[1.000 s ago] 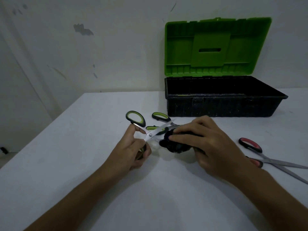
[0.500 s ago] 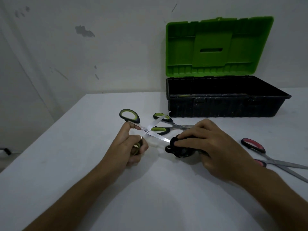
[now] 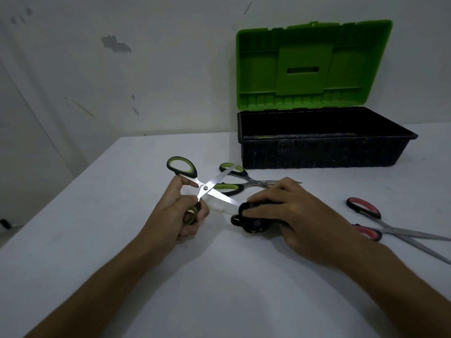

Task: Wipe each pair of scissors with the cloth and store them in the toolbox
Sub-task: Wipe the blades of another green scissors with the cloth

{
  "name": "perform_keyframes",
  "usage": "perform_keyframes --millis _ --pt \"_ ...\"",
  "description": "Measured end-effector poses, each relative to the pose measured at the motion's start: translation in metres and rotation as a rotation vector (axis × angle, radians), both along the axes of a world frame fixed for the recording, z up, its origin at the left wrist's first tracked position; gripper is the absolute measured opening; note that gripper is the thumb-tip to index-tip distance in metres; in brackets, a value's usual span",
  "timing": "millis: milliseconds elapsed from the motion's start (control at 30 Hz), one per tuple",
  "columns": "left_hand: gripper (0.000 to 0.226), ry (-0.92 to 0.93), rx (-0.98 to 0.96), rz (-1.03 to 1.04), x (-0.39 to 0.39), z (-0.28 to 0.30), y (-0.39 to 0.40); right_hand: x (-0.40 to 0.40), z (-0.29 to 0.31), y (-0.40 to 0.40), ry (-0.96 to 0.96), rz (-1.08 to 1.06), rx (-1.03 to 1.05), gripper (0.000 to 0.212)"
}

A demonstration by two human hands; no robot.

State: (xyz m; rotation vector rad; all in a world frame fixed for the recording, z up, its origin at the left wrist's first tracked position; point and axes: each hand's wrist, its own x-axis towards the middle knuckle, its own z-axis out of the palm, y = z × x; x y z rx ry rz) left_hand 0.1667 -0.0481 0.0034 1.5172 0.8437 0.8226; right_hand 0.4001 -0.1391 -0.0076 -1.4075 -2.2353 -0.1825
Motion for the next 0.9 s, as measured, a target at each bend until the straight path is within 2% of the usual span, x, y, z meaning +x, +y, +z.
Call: perform_keyframes --millis 167,267,467,600,733,833,900 --pt "0.024 0.013 0.05 -0.037 0.006 -0.004 -0.008 -0.003 0.005 -0.002 0.056 -0.026 0.105 0.055" --pt "0.023 -0.035 0.048 -0.079 0.009 -0.001 -0.016 -0.008 -0.001 0.002 0.025 -0.001 0.078 0.061" --pt "0.022 -0.08 0.08 0.042 -0.002 0.005 -0.001 0.009 0.0 0.004 0.047 -0.053 0.088 0.06" --pt "0.026 0.013 0.393 0.015 -0.002 -0.001 -0.003 0.008 0.01 0.0 0.137 -0.085 0.26 0.062" --pt "0.024 0.226 0.555 0.052 0.0 -0.004 -0.006 -0.002 0.027 -0.007 0.243 -0.125 0.547 0.058" --pt "0.014 0.281 0.557 0.083 0.001 -0.004 -0.009 -0.001 0.025 -0.004 0.217 -0.121 0.54 0.061" --pt "0.017 0.289 0.524 0.092 0.001 -0.006 -0.01 0.002 0.016 0.0 0.178 -0.124 0.464 0.064"
